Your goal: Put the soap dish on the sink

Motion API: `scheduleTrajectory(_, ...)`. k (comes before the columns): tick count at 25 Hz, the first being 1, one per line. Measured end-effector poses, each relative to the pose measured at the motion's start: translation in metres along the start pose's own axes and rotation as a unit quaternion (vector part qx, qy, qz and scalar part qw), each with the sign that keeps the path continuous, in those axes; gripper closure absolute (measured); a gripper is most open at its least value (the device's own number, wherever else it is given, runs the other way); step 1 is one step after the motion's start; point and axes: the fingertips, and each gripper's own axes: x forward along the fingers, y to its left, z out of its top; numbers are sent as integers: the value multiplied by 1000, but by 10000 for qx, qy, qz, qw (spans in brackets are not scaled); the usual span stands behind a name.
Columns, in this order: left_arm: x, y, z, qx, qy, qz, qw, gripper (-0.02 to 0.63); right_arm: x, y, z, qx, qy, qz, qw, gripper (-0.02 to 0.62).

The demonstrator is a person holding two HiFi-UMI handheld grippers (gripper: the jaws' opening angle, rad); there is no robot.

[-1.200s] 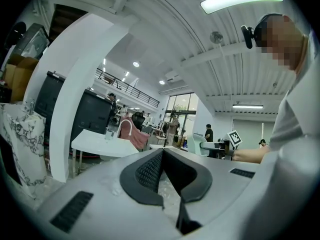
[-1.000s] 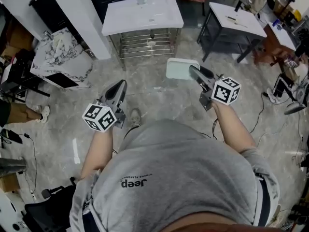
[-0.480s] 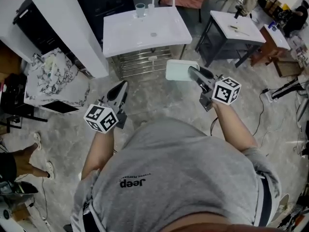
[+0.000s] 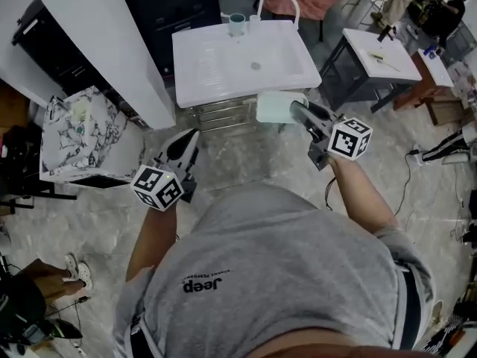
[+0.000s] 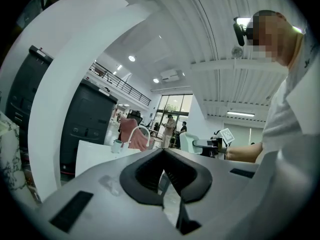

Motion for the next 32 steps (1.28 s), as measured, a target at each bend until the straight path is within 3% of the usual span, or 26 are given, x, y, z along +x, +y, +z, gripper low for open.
scheduleTrajectory(11,60,70,1,-22,92,597,9982,592,94,-87,28,173,173,496,9985,462)
scheduleTrajectory(23,245,136,30,21,-328,1258,9915,592,177,-243,94,196,560,1361,9889,462)
scheduleTrajectory(32,301,179,44,101,-224,1303,9912,592,216,-293,109,368,645,1326,9884,462)
